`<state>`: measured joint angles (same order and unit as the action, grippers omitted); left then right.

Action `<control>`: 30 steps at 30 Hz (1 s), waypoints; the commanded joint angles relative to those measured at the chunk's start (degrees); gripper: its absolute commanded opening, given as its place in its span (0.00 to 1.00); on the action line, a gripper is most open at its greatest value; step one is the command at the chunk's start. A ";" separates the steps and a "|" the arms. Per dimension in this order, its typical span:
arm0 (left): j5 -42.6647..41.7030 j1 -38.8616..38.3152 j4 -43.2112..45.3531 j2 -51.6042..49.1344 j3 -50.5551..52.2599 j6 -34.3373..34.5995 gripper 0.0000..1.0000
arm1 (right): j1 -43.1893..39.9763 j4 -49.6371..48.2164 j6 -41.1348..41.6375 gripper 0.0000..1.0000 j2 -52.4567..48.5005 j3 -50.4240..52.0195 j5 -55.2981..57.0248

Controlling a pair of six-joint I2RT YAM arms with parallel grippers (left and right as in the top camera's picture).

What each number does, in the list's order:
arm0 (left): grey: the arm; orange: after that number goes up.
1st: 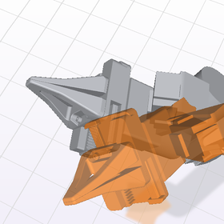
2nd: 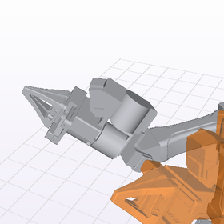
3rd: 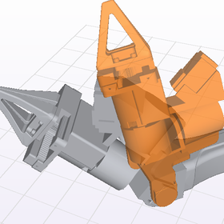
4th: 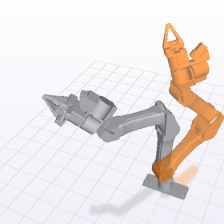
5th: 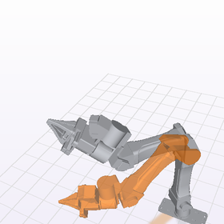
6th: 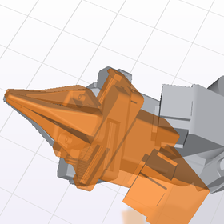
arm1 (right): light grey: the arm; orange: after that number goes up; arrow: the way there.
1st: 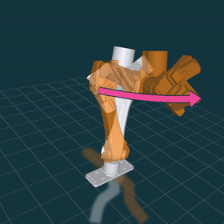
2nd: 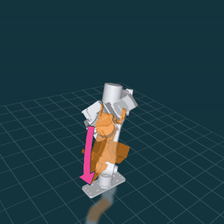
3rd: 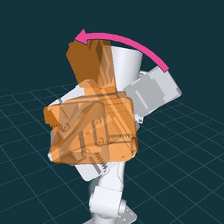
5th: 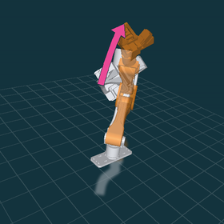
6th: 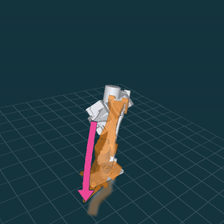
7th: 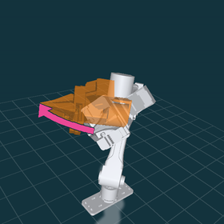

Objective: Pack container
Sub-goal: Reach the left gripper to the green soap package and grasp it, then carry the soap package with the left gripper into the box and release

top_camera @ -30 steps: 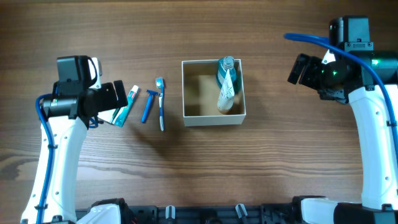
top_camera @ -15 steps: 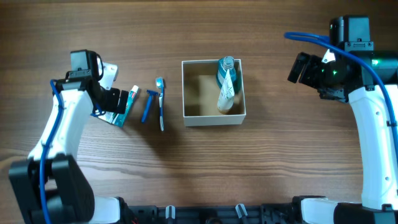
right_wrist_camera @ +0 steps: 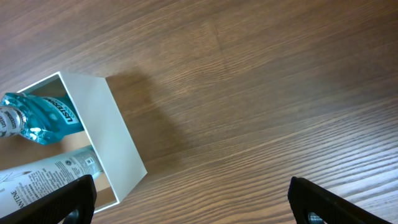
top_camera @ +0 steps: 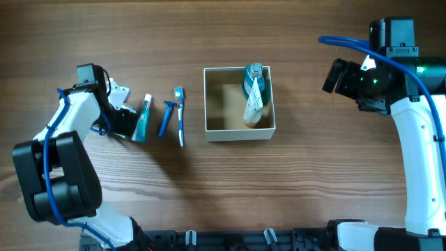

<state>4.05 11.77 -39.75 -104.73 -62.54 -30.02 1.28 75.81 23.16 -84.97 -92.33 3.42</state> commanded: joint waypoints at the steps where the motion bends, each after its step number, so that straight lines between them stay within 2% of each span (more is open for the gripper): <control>1: 0.24 0.39 1.25 -1.14 -0.79 -1.92 0.85 | -0.24 -0.20 0.90 1.00 -0.44 -0.28 -0.44; 6: 0.33 0.42 3.02 -1.16 -0.79 -0.13 0.65 | -0.24 -0.20 0.90 1.00 -0.44 -0.28 -0.44; 9: 0.07 0.42 4.26 -1.16 -0.79 7.67 0.59 | -0.24 -0.20 0.87 1.00 -0.44 -0.28 -0.44; 15: -3.13 0.39 3.78 -1.16 -0.79 17.68 0.49 | -0.24 -0.20 0.87 1.00 -0.44 -0.26 -0.44; 17: -5.42 0.35 3.08 -1.14 -0.79 18.53 0.36 | -0.24 -0.20 0.87 1.00 -0.44 -0.28 -0.44; 19: -5.57 0.35 2.14 -0.96 -0.81 23.10 0.27 | -0.24 -0.20 0.87 1.00 -0.44 -0.26 -0.44; 20: -5.55 0.35 1.64 -0.79 -0.81 25.20 0.18 | -0.24 -0.20 0.90 1.00 -0.44 -0.26 -0.44; 23: -6.93 0.07 0.02 0.96 -0.83 32.81 0.14 | -0.24 -0.20 0.87 1.00 -0.44 -0.26 -0.44; 26: -10.10 -1.25 -3.19 4.13 -1.53 35.45 0.14 | -0.24 -0.20 0.90 1.00 -0.44 -0.28 -0.44; 30: -10.23 -4.96 -6.49 10.40 -1.81 35.43 0.25 | -0.24 -0.20 0.90 1.00 -0.44 -0.28 -0.44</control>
<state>-3.16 9.65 -45.32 -100.66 -64.05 2.92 1.28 75.79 23.14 -84.97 -92.33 3.42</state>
